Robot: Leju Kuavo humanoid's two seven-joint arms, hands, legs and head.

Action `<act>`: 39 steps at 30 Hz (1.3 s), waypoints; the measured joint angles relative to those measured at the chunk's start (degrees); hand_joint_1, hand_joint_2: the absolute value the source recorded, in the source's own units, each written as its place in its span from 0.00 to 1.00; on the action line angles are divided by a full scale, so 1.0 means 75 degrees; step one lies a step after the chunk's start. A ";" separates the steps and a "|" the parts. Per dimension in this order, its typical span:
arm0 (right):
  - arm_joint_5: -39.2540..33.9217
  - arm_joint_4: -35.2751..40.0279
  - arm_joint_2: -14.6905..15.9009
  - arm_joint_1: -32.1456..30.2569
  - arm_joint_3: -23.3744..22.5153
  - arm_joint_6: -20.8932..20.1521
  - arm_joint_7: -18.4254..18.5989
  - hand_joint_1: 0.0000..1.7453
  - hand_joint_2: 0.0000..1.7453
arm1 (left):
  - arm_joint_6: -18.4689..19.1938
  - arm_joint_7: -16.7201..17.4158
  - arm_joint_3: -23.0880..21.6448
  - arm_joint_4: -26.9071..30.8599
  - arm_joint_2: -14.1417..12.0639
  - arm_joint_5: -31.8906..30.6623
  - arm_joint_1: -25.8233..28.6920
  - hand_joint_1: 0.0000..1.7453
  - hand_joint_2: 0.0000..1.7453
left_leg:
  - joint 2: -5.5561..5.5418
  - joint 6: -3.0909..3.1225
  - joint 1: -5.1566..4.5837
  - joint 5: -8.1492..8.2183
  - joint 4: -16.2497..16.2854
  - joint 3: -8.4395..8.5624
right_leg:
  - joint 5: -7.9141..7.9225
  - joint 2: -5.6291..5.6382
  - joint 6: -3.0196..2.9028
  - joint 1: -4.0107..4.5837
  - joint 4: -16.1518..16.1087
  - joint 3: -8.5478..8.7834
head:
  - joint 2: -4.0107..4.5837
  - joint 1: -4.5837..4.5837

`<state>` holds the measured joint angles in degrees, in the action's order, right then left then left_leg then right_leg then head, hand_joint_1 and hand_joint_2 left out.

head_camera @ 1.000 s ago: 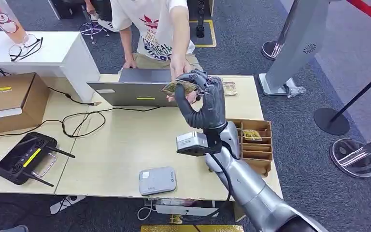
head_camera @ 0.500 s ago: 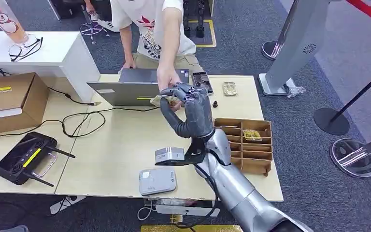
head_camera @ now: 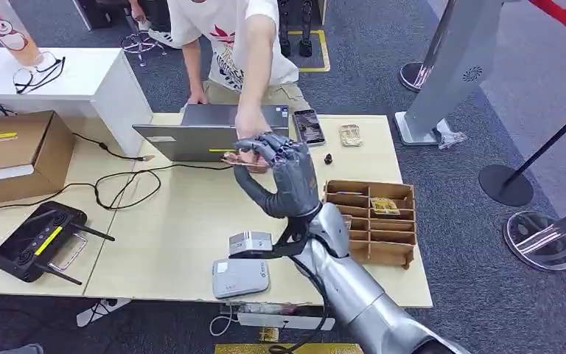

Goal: Pass the card to the sensor for recognition and then transmit it.

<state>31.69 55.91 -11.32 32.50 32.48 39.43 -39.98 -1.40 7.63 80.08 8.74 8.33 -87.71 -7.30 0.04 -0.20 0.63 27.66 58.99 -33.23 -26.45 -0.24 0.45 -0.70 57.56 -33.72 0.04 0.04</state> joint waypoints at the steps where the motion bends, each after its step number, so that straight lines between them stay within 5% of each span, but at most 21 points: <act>1: 0.0003 -0.0026 0.0000 -0.0001 -0.0003 0.0000 0.0000 0.00 1.00 | 0.0000 0.0000 -0.0003 0.0000 0.0000 0.0000 0.0004 0.00 0.00 | 0.0000 0.0000 0.0000 0.0000 0.0000 0.0000 | 0.0000 0.0000 0.0000 0.0000 0.0000 0.0000 | 0.0000 0.0000; 22: -0.0569 -0.0358 -0.0003 0.0016 0.0012 0.0003 -0.0012 0.00 1.00 | -0.0009 0.0003 0.0000 0.0000 0.0000 0.0041 0.0024 0.00 0.00 | 0.0000 0.0000 0.0000 -0.0001 0.0000 0.0000 | 0.0001 0.0000 0.0000 0.0000 0.0000 0.0001 | 0.0000 0.0000; 39: -0.2294 0.1691 0.0414 -0.0363 0.0061 0.0003 -0.0020 0.00 1.00 | 0.0012 -0.0032 0.0006 0.0000 0.0000 0.0087 0.0056 0.00 0.00 | -0.0001 0.0000 -0.0001 0.0000 0.0000 0.0001 | 0.0000 -0.0002 0.0000 0.0000 -0.0001 -0.0001 | 0.0000 -0.0003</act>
<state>14.49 68.59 -8.22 29.77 32.94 39.45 -40.13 -1.31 7.39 80.13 8.74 8.33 -87.06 -6.89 0.03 -0.20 0.63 27.66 58.99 -33.22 -26.45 -0.25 0.45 -0.70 57.55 -33.72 0.04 0.02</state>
